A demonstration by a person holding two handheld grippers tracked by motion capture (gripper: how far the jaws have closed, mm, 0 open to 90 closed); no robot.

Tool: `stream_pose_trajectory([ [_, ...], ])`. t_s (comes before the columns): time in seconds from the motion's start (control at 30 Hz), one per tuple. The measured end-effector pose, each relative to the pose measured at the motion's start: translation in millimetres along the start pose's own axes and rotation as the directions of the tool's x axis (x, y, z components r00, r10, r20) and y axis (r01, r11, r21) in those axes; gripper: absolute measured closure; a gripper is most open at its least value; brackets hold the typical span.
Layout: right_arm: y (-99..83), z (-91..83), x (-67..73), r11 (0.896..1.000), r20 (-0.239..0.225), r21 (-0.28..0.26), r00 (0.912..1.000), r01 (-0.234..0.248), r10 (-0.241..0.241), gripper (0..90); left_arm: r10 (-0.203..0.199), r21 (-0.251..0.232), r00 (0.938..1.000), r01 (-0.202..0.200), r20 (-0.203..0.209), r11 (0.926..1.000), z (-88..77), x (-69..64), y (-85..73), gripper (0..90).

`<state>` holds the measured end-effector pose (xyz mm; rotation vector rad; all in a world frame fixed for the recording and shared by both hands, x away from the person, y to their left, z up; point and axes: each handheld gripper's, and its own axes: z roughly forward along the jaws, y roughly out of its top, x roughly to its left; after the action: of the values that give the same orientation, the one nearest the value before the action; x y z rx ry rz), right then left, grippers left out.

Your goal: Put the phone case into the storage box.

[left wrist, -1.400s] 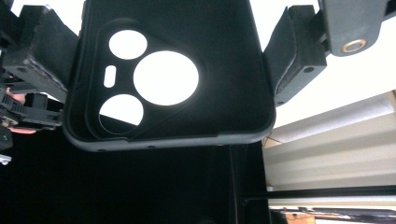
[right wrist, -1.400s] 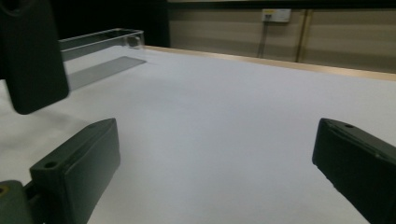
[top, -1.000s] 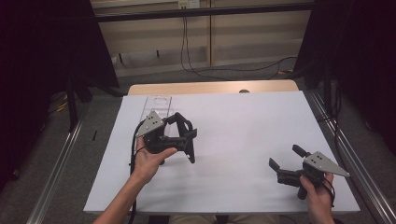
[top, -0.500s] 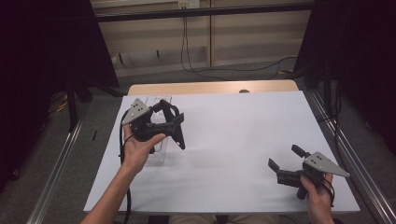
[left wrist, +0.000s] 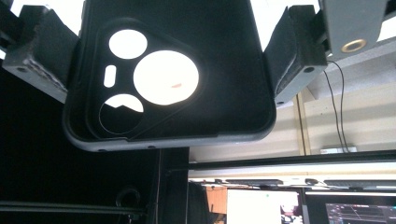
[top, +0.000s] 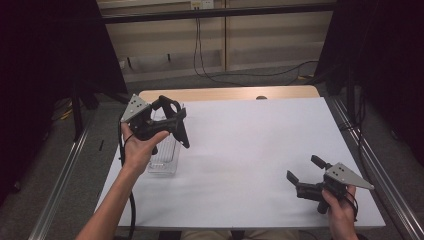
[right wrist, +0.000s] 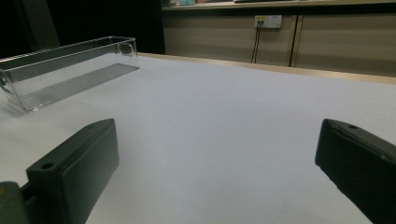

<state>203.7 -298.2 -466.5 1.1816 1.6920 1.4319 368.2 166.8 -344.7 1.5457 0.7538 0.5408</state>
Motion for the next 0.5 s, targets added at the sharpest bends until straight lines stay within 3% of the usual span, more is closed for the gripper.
stream_pose_trajectory([
  [0.1,0.2,-0.6,-0.2,1.0,0.002,0.002,1.0,-0.004,0.004,0.0,0.006,0.001,0.9998,-0.006,-0.017,1.0,0.2,4.8,3.4,14.0],
  [0.13,0.2,-0.6,-0.1,1.0,0.001,0.003,1.0,-0.007,0.007,0.0,-0.022,-0.017,0.9994,0.021,-0.027,0.9996,1.9,4.6,3.7,14.0],
  [0.23,0.2,-0.4,-0.2,1.0,0.0,0.003,1.0,-0.007,0.007,0.0,-0.004,0.005,0.9988,0.005,-0.048,1.0,0.8,7.2,5.3,13.9],
  [0.5,-0.2,-0.3,-1.1,1.0,-0.002,0.005,1.0,-0.005,0.005,0.0,-0.019,0.0,0.9945,0.019,-0.103,0.9998,4.9,17.3,10.2,13.9],
])
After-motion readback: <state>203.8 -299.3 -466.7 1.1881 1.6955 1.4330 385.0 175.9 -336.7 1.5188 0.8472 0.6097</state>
